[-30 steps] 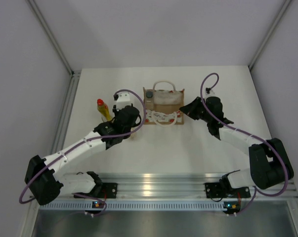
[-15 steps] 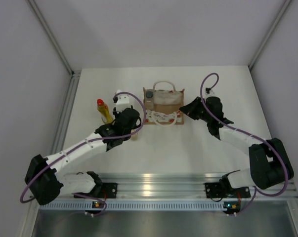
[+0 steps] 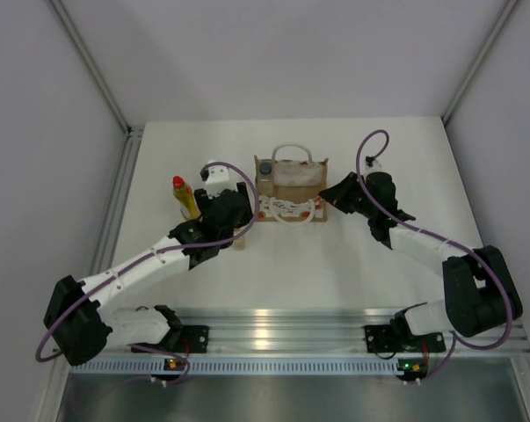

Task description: Take the personal care products out of the canvas bag

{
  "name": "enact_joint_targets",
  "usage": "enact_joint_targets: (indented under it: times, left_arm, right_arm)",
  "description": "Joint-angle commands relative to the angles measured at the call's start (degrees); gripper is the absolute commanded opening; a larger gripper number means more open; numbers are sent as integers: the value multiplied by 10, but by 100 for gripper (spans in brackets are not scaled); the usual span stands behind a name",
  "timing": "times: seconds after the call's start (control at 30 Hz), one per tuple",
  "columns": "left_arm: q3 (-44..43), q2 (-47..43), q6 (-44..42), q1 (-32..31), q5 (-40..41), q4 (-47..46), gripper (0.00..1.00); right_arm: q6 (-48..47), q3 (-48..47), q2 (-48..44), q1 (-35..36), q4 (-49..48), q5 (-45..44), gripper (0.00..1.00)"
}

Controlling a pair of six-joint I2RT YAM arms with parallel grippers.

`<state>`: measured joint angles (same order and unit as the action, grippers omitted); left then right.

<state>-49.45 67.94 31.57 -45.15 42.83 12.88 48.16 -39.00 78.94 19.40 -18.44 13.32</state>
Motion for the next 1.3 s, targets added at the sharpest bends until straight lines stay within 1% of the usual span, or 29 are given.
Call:
enact_joint_targets:
  times: [0.0, 0.07, 0.27, 0.33, 0.37, 0.57, 0.67, 0.7, 0.73, 1.0, 1.07, 1.27]
  left_arm:
    - [-36, -26, -7, 0, -21, -34, 80]
    - [-49, -26, -15, -1, -34, -33, 82]
    - [-114, -1, -41, -1, -92, -30, 84]
    - [-142, 22, -54, 0, -111, -28, 90]
    - [-152, 29, -56, 0, -114, -24, 99]
    - [-241, 127, -85, 1, -124, 13, 99]
    - [-272, 159, -93, 1, -130, 30, 99]
    - [-288, 176, -94, 1, -131, 33, 97]
    - [-294, 184, -94, 5, -133, 36, 95]
    - [-333, 251, -81, 37, -178, 64, 90]
    - [-343, 266, -79, 44, -182, 69, 88]
    - [-354, 293, -79, 59, -206, 71, 87]
  right_arm:
    - [-2, -6, 6, 14, -30, 7, 0]
    - [0, -6, 8, 13, -31, 7, 0]
    - [0, -7, 9, 14, -33, 8, 0]
    - [1, -8, 9, 13, -32, 8, 0]
    - [1, -9, 10, 14, -33, 8, 0]
    - [2, -9, 7, 13, -30, 9, 0]
    - [-1, -11, 5, 13, -27, 9, 0]
    - [-1, -11, 3, 14, -27, 9, 0]
    - [-1, -11, 4, 14, -27, 8, 0]
    - [-4, -12, 3, 14, -23, 7, 0]
    - [-4, -14, 4, 13, -23, 8, 0]
    - [-4, -15, 10, 13, -26, 8, 0]
